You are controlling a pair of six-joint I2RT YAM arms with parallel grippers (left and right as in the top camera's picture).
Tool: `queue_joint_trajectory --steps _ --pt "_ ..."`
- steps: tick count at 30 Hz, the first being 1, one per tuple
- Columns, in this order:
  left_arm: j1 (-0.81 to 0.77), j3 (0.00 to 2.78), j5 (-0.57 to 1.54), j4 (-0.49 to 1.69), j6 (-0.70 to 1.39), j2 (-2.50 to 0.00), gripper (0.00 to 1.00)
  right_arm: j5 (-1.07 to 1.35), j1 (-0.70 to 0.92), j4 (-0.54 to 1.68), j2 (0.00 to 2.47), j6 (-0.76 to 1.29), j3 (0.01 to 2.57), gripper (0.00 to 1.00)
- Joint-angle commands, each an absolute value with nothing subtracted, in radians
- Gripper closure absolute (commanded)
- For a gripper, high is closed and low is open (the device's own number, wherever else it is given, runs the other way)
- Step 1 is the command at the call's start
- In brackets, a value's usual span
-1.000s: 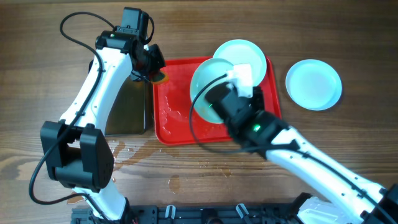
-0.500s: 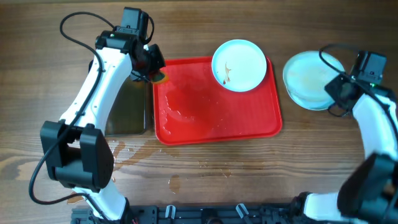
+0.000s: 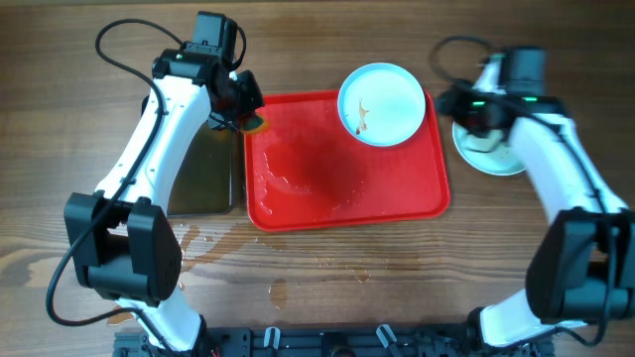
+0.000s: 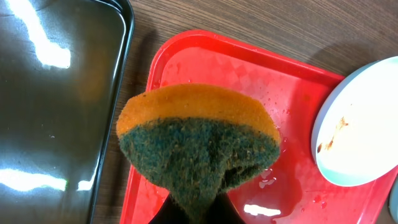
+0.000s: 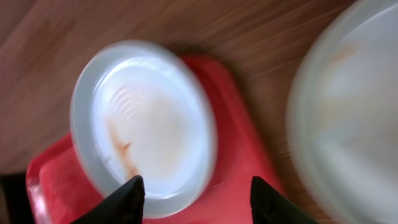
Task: Clean dirty plates on tray and stack at the side
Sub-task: 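Grasp the last plate with the right gripper and pull it to tray center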
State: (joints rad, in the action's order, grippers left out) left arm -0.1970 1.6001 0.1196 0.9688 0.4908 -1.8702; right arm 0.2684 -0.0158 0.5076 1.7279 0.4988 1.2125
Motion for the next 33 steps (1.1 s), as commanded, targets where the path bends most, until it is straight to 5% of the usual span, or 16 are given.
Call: queue_joint_trajectory --steps 1,6,16,22,25,29,33 --pt "-0.194 1.605 0.111 0.973 0.475 -1.872 0.96 0.126 0.130 0.507 1.762 0.664 1.219 0.55" --pt "-0.194 1.605 0.110 1.001 0.474 -1.872 0.96 0.063 0.186 0.546 1.887 0.741 1.219 0.79" --pt "-0.194 1.605 0.111 1.008 0.474 -1.872 0.96 0.350 0.208 0.669 2.012 0.672 1.219 0.77" --pt "-0.194 1.605 0.111 1.008 0.475 -1.872 0.96 0.424 0.329 0.878 1.957 0.554 1.219 0.88" --pt "-0.194 1.605 0.111 1.008 0.475 -1.872 0.96 0.352 0.359 0.889 1.788 0.553 1.229 0.86" --pt "-0.194 1.605 0.111 1.007 0.474 -1.872 0.96 -0.023 0.285 0.884 1.590 0.711 1.240 0.70" --pt "-0.194 1.605 0.110 1.007 0.474 -1.872 0.96 -0.097 0.216 0.873 1.672 0.703 1.232 0.56"
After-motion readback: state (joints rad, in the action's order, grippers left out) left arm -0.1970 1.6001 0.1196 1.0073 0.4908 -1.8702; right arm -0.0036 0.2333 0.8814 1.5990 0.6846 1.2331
